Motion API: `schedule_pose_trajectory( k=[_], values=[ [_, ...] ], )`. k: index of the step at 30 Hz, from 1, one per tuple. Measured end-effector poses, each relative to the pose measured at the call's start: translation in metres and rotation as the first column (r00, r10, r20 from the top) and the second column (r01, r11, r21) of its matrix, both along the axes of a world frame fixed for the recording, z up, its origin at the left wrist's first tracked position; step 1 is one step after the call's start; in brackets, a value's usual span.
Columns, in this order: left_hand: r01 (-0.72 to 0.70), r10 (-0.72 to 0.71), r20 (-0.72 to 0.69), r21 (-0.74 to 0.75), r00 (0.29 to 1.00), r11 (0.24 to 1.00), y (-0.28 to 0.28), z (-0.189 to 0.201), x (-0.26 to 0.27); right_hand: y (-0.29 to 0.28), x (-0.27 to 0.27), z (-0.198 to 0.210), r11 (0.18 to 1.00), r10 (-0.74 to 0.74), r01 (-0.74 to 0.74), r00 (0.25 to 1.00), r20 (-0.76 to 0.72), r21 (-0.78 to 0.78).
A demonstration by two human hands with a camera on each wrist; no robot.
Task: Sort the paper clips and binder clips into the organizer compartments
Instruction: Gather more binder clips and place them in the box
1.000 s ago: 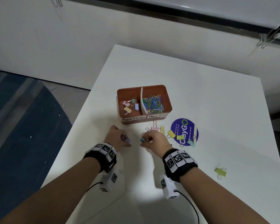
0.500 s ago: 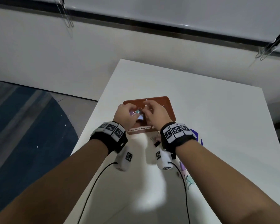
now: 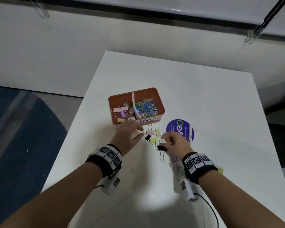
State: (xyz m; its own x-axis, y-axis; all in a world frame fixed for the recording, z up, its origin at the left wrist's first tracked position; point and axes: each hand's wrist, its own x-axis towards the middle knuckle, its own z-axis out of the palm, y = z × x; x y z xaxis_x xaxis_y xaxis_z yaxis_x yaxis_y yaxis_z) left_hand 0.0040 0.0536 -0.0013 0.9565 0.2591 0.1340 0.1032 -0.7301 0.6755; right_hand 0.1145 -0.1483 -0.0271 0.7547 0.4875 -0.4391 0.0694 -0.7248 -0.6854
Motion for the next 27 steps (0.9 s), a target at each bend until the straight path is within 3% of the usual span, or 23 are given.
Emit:
schedule_pose_trajectory(
  k=[5, 15, 21, 27],
  values=[
    [0.094, -0.107, -0.179, -0.078, 0.978, 0.992, -0.014, -0.025, 0.004, -0.004, -0.004, -0.012, 0.98, 0.133, -0.119, 0.988, 0.077, -0.161],
    [-0.1, 0.09, -0.418, -0.001, 0.904, 0.995, -0.045, -0.061, 0.038, 0.006, -0.008, -0.025, 0.949, 0.223, -0.174, 0.96, 0.169, -0.264],
    [-0.109, 0.071, -0.394, -0.075, 0.916, 0.991, -0.048, -0.063, 0.04, 0.006, -0.007, -0.024, 0.936, 0.264, -0.214, 0.952, 0.154, -0.278],
    [-0.118, 0.091, -0.421, -0.038, 0.902, 0.992, -0.04, -0.067, 0.034, 0.0, -0.004, -0.02, 0.945, 0.272, -0.236, 0.952, 0.142, -0.228]
  ],
)
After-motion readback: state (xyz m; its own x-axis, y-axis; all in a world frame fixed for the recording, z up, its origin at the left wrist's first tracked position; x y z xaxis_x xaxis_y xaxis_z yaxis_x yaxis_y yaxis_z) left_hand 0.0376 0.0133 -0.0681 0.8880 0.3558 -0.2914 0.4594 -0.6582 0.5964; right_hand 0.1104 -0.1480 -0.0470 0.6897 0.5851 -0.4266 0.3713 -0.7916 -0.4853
